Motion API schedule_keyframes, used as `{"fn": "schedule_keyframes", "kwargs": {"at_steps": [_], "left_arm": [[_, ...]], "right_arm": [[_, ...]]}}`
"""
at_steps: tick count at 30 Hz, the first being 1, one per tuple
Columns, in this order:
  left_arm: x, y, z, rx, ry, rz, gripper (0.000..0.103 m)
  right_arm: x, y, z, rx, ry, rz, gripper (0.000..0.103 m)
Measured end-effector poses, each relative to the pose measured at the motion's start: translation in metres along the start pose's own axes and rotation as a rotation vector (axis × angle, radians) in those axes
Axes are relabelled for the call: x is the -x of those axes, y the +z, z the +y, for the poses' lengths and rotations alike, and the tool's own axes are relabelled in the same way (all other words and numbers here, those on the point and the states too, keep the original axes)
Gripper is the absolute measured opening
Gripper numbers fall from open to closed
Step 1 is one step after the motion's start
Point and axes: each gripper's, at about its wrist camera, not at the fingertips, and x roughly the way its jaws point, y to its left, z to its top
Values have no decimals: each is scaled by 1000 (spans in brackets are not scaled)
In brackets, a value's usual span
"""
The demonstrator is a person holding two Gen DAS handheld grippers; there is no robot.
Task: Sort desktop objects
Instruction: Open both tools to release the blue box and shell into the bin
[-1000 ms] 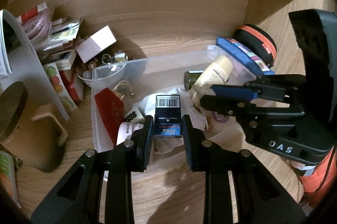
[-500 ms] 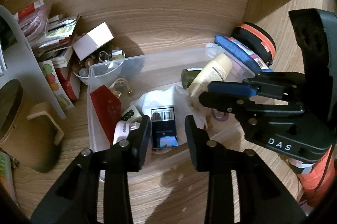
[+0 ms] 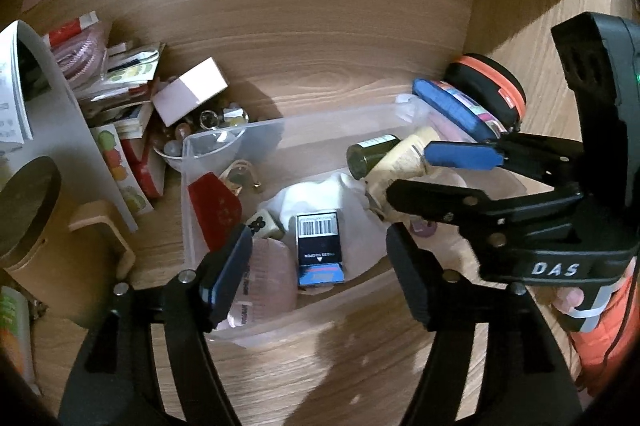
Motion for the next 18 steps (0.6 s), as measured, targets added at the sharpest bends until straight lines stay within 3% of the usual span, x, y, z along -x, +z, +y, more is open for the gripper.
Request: {"fn": "schedule_keyframes", "kwargs": {"at_steps": [11, 18], "left_arm": [[5, -1, 4, 8, 46, -33, 91], [8, 0, 4, 30, 74, 5, 96]], "right_arm": [[9, 3, -6, -17, -70, -7, 81], [28, 3, -3, -24, -56, -8, 85]]}}
